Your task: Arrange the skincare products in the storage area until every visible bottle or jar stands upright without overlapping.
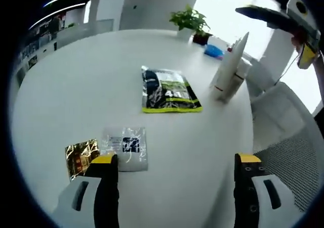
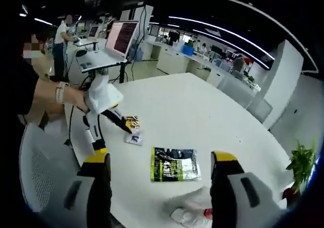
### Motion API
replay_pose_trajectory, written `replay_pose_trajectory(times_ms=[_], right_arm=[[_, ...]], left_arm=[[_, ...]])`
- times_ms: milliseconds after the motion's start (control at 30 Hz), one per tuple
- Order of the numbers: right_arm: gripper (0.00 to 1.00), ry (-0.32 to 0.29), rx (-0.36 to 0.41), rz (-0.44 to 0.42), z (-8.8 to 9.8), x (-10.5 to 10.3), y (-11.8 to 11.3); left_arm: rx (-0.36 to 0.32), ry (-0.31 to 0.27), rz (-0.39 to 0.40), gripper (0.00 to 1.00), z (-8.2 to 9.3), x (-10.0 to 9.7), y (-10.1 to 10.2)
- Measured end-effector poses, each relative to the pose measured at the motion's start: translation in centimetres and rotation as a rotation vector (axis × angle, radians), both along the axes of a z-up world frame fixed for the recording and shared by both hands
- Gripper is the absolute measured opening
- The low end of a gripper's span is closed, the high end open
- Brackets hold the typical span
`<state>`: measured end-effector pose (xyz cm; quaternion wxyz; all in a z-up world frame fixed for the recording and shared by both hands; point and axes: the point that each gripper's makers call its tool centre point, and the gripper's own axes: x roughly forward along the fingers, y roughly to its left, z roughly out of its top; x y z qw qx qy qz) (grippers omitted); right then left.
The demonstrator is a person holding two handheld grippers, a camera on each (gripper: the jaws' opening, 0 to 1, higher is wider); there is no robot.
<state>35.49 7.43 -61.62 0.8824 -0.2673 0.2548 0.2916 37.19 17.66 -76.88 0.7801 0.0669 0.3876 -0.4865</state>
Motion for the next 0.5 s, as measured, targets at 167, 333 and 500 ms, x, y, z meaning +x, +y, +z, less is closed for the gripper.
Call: replay_pose_trajectory(times_ms=[167,333,500], right_arm=[[0.74,0.045,-0.005,-0.1,-3.4,0.0,0.1],[0.68,0.097,0.015,-0.24,-6.8,-0.3,-0.9],[0.64,0.173,0.174,-0.354,-9.7,-0.7,-0.5]], left_arm=[[0.012,-0.012,0.008,0.92,0.0,1.6,1.2],[0.017,0.001,0.002,0.91,0.5,3.0,1.3],[-0.013,-0.021,-0.069,0.81,1.4,3.9,-1.2]])
